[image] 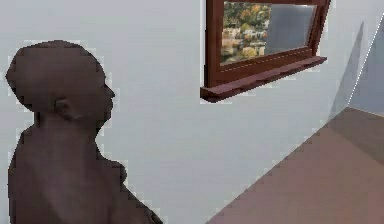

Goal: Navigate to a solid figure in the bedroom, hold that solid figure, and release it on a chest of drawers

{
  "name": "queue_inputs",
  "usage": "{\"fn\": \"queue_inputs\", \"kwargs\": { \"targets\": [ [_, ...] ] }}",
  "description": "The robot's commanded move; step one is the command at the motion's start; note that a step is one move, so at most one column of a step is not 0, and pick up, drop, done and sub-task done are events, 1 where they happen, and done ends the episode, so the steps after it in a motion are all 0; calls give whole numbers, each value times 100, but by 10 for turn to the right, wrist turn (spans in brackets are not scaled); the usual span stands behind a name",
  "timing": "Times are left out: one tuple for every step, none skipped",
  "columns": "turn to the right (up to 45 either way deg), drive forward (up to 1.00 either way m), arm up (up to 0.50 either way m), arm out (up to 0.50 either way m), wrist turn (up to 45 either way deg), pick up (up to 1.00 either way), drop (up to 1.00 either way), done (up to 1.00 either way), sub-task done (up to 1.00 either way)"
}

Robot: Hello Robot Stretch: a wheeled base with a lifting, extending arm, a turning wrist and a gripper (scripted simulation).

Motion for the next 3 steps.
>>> {"fn": "queue_inputs", "kwargs": {
  "targets": [
    [-450, 0, 0, 0, 0, 0, 0, 0, 0],
    [-450, 0, 0, 0, 0, 0, 0, 0, 0],
    [450, 0, 0, 0, 0, 0, 0, 0, 0]
  ]
}}
